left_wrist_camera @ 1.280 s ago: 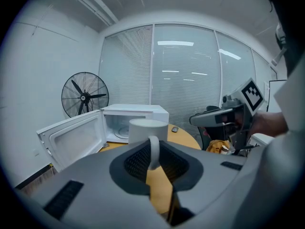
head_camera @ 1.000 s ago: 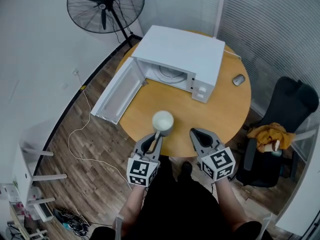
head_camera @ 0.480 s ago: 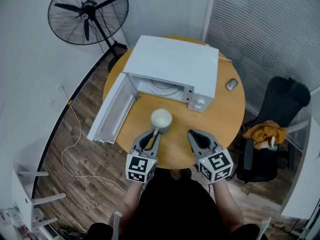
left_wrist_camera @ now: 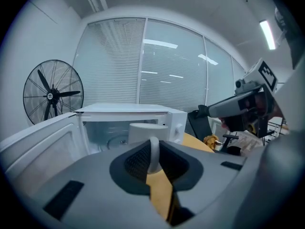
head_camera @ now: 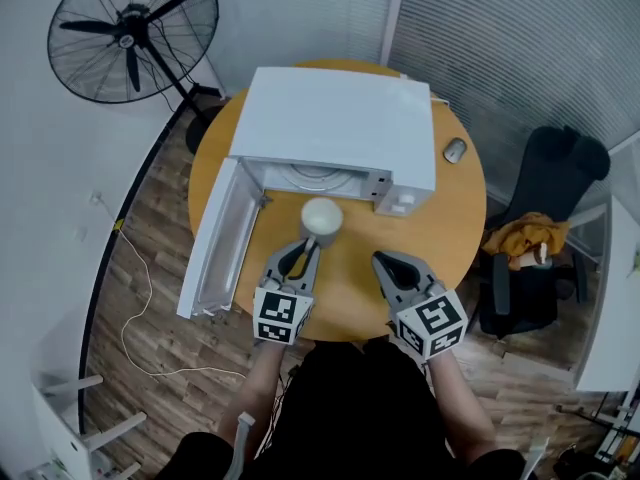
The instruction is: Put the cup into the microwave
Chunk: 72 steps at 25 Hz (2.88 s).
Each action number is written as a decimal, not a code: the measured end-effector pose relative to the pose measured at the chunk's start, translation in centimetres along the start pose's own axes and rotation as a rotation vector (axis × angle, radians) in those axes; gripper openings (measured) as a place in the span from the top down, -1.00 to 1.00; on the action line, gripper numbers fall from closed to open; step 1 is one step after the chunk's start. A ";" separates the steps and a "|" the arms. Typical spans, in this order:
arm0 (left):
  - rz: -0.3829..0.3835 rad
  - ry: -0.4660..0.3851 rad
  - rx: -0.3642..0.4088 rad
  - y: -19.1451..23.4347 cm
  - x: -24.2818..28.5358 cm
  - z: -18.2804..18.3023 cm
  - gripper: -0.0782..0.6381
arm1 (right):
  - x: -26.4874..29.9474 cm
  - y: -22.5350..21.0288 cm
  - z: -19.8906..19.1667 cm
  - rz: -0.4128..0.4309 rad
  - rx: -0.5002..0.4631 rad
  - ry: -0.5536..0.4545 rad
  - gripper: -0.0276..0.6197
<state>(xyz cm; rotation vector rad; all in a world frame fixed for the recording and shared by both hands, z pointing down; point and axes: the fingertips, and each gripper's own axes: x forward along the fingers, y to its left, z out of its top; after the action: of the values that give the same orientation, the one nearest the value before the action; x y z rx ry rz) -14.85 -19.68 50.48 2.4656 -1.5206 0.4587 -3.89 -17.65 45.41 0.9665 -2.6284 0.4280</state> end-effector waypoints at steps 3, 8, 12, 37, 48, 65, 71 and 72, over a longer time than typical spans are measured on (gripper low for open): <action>-0.024 -0.012 0.002 1.2 1.7 -0.7 0.66 | 0.9 -0.3 -0.1 -0.034 0.008 0.014 0.88; -0.036 -0.014 -0.013 3.2 4.3 -2.3 0.66 | 1.9 -0.6 -0.1 -0.081 0.019 0.026 0.88; -0.041 -0.029 -0.012 4.9 6.1 -3.2 0.66 | 2.6 -0.5 -0.2 -0.105 0.034 0.034 0.88; -0.022 -0.083 -0.034 9.9 14.9 -4.6 0.66 | 4.1 -2.1 -2.3 -0.170 0.105 0.079 0.88; -0.002 -0.110 -0.034 11.0 17.8 -4.2 0.66 | 4.1 -1.7 -3.1 -0.165 0.114 0.102 0.88; 0.015 -0.078 0.002 12.0 21.4 -4.8 0.66 | 3.0 -1.9 -4.4 -0.194 0.134 0.116 0.88; 0.018 -0.086 -0.040 12.0 21.2 -4.4 0.65 | 2.5 -1.9 -4.5 -0.208 0.137 0.117 0.88; 0.019 -0.086 -0.046 12.0 21.2 -4.4 0.65 | 2.3 -2.0 -4.6 -0.212 0.139 0.119 0.88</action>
<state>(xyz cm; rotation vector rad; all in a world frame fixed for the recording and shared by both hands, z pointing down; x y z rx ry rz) -17.35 -41.12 62.55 2.4678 -1.5695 0.3209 -3.43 -18.66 50.83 1.2096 -2.3852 0.6013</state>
